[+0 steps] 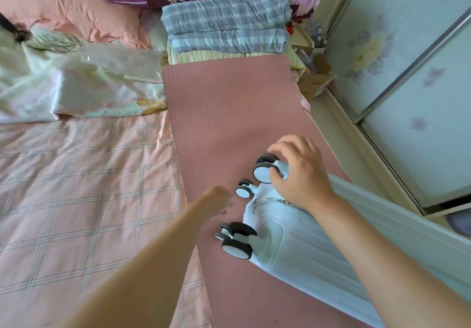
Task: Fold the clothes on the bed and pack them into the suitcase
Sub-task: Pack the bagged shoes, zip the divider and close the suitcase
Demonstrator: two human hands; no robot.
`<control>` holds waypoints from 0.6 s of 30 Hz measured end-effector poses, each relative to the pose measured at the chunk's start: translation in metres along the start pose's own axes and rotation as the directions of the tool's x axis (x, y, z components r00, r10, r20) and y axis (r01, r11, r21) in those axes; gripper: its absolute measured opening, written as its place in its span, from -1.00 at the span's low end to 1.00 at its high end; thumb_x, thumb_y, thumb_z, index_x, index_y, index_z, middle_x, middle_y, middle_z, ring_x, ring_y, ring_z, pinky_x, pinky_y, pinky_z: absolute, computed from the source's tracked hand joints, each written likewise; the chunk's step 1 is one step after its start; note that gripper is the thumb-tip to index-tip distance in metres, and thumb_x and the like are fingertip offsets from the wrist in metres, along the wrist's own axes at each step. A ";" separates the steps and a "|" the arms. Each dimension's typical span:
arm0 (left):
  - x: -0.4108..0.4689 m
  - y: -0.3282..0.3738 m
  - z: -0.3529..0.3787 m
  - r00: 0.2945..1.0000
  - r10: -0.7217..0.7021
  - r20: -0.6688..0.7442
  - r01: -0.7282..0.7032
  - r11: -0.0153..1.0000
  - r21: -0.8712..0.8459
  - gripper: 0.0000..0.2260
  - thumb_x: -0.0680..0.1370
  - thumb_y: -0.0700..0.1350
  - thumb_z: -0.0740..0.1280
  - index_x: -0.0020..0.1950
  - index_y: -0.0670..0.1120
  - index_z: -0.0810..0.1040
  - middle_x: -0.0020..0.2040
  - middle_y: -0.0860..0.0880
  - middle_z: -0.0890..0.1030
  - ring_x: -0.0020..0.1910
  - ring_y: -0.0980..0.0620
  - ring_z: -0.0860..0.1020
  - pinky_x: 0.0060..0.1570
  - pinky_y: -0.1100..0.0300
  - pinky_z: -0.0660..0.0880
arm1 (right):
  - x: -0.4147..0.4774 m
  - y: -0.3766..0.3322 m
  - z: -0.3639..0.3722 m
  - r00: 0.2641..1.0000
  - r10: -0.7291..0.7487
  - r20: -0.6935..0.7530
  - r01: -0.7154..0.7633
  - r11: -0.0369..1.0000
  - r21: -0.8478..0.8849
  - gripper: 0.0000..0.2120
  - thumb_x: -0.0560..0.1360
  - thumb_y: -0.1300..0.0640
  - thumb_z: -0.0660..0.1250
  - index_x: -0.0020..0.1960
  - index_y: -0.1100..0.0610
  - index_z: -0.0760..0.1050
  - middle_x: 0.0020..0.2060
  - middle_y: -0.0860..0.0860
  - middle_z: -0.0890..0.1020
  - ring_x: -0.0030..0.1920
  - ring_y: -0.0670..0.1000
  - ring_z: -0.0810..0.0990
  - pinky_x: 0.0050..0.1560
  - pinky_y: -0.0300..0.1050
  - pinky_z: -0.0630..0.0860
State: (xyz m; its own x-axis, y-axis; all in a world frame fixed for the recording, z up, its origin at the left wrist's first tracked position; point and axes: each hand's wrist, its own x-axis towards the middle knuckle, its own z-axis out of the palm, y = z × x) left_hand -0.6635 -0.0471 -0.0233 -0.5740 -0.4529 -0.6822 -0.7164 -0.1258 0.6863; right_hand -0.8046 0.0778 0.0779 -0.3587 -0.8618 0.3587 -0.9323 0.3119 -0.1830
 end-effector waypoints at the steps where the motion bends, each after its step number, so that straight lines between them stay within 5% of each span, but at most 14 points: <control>1: 0.005 0.001 0.004 1.000 0.001 0.019 -0.001 1.000 0.004 -0.86 0.63 -0.15 0.24 0.12 -0.10 0.56 0.01 -0.09 0.57 -0.08 -0.05 0.55 -0.18 0.17 0.55 | 0.003 0.005 0.001 0.992 0.082 0.096 -0.079 0.996 -0.039 -0.61 0.40 0.05 0.39 0.22 0.05 0.55 0.16 0.02 0.56 0.14 0.15 0.52 0.12 0.06 0.46; 3: 0.011 0.006 0.011 0.998 0.037 0.050 -0.034 0.998 -0.051 -0.89 0.64 -0.09 0.25 0.03 -0.10 0.52 -0.03 -0.10 0.58 -0.12 -0.05 0.56 -0.14 0.13 0.57 | 0.011 0.007 0.003 0.935 0.260 0.241 -0.247 0.965 -0.082 -0.55 0.44 -0.01 0.37 0.32 0.02 0.49 0.18 -0.01 0.60 0.18 0.15 0.55 0.15 0.05 0.46; 7: 0.006 0.028 0.015 0.990 0.083 0.110 -0.069 0.990 -0.123 -0.82 0.65 -0.20 0.14 -0.05 -0.03 0.49 0.00 -0.04 0.55 0.02 -0.06 0.50 -0.05 0.13 0.39 | 0.018 0.005 0.005 0.910 0.318 0.266 -0.290 0.947 -0.141 -0.67 0.49 -0.07 0.30 0.19 0.03 0.53 0.05 -0.02 0.63 0.10 0.16 0.57 0.09 0.03 0.45; 9: 0.005 0.031 0.011 0.991 0.111 0.075 -0.101 0.986 -0.129 -0.82 0.64 -0.27 0.14 0.00 -0.04 0.48 0.03 -0.03 0.53 0.04 -0.06 0.50 -0.12 0.22 0.40 | 0.017 0.003 0.001 0.896 0.327 0.299 -0.260 0.934 -0.243 -0.77 0.48 -0.10 0.26 -0.08 0.07 0.53 -0.17 0.00 0.59 -0.04 0.18 0.57 -0.11 -0.01 0.37; 11: 0.003 0.028 0.005 0.993 0.117 -0.008 -0.114 0.944 -0.310 -0.82 0.65 -0.24 0.14 0.15 -0.11 0.50 0.04 -0.06 0.58 -0.07 -0.02 0.54 -0.23 0.30 0.45 | 0.016 0.004 -0.006 0.870 0.361 0.335 -0.272 0.920 -0.283 -0.70 0.43 -0.11 0.24 -0.27 0.13 0.43 -0.37 0.02 0.52 -0.21 0.17 0.50 -0.27 0.00 0.31; 13: -0.006 0.029 0.001 0.992 0.116 -0.051 -0.127 0.897 -0.424 -0.75 0.67 -0.08 0.14 0.27 -0.04 0.52 0.11 -0.04 0.60 -0.05 0.01 0.55 -0.01 0.19 0.49 | 0.012 -0.001 -0.015 0.849 0.354 0.392 -0.298 0.934 -0.198 -0.66 0.34 -0.14 0.17 -0.28 0.13 0.47 -0.36 0.05 0.50 -0.25 0.15 0.47 -0.28 -0.04 0.34; 15: -0.023 0.031 0.002 0.992 0.103 0.067 -0.067 0.910 -0.409 -0.70 0.65 0.12 0.14 0.21 0.04 0.57 0.11 -0.02 0.62 0.02 -0.03 0.57 0.13 0.04 0.47 | 0.003 -0.015 -0.022 0.801 0.325 0.503 -0.308 0.944 -0.120 -0.68 0.28 -0.16 0.11 -0.27 0.02 0.53 -0.30 -0.04 0.53 -0.22 0.06 0.49 -0.25 -0.09 0.34; 18: -0.054 0.027 0.004 0.951 0.005 0.311 0.123 0.912 -0.390 -0.66 0.57 0.21 0.21 -0.03 -0.02 0.60 -0.08 -0.07 0.63 0.04 -0.13 0.61 0.22 -0.08 0.46 | -0.015 -0.025 -0.028 0.661 0.412 0.627 -0.640 0.746 0.185 -0.64 0.21 -0.16 0.17 -0.16 -0.17 0.67 -0.21 -0.11 0.68 -0.06 0.01 0.62 0.09 0.01 0.54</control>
State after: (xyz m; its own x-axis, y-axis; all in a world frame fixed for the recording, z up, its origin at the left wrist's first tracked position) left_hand -0.6536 -0.0225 0.0311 -0.6726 -0.1569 -0.7232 -0.5692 -0.5148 0.6411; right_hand -0.7773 0.0940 0.1031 -0.5921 -0.6923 -0.4124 -0.4577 0.7101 -0.5350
